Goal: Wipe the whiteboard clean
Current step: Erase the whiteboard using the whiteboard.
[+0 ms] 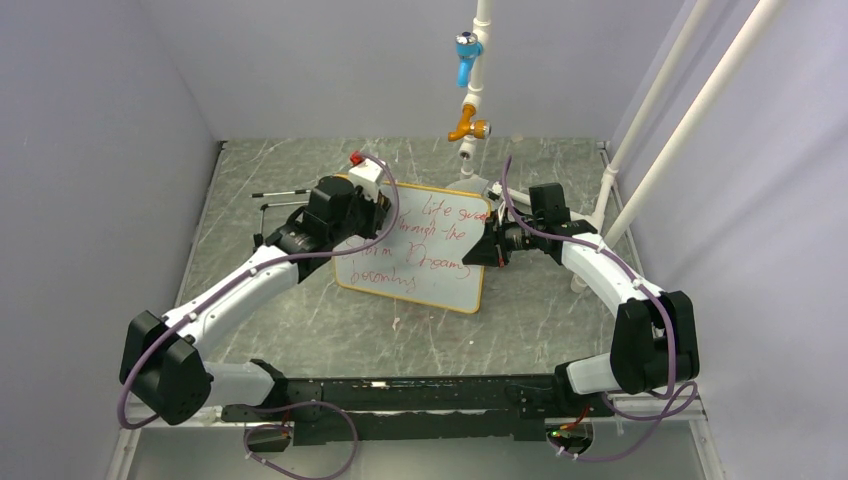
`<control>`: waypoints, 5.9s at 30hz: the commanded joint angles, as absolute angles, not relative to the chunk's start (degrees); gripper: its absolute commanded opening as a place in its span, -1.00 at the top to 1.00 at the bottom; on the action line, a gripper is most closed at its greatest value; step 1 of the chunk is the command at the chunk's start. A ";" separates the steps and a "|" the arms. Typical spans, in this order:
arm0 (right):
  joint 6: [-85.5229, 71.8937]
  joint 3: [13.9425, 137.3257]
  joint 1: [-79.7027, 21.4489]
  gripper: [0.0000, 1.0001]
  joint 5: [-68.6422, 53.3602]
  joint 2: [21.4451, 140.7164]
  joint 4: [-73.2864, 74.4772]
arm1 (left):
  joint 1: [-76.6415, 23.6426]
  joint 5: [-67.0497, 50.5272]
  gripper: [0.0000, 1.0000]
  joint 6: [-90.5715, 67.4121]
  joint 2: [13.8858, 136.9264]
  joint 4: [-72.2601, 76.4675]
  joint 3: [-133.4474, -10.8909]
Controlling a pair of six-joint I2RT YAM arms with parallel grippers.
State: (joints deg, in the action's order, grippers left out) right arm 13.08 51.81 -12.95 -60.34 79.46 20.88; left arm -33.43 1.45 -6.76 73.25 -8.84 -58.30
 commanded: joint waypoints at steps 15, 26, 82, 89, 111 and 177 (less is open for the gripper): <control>16.08 53.61 -13.88 1.00 -59.78 78.25 22.78 | -42.21 9.21 1.00 -7.93 79.18 -4.68 -64.31; 16.02 53.61 -13.89 1.00 -59.86 78.24 22.77 | -33.86 4.27 1.00 -9.08 74.17 -3.98 -60.30; 16.24 53.79 -13.86 1.00 -60.07 77.98 23.12 | -27.25 4.05 1.00 -10.68 74.89 -6.54 -63.30; 16.25 53.62 -13.86 1.00 -59.76 78.15 22.95 | -32.19 0.68 1.00 -12.19 75.31 -5.20 -65.82; 16.45 53.79 -13.88 1.00 -60.01 77.74 23.22 | -36.62 11.51 1.00 -12.26 77.85 -8.31 -68.45; 16.52 53.78 -13.80 1.00 -59.76 76.77 23.20 | -52.11 16.35 1.00 -19.33 86.67 -7.72 -76.38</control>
State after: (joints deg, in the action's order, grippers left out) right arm 11.14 52.14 -12.69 -59.88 78.94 22.61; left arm -48.29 16.95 -17.72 84.73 -10.22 -73.58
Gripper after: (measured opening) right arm 0.061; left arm 0.049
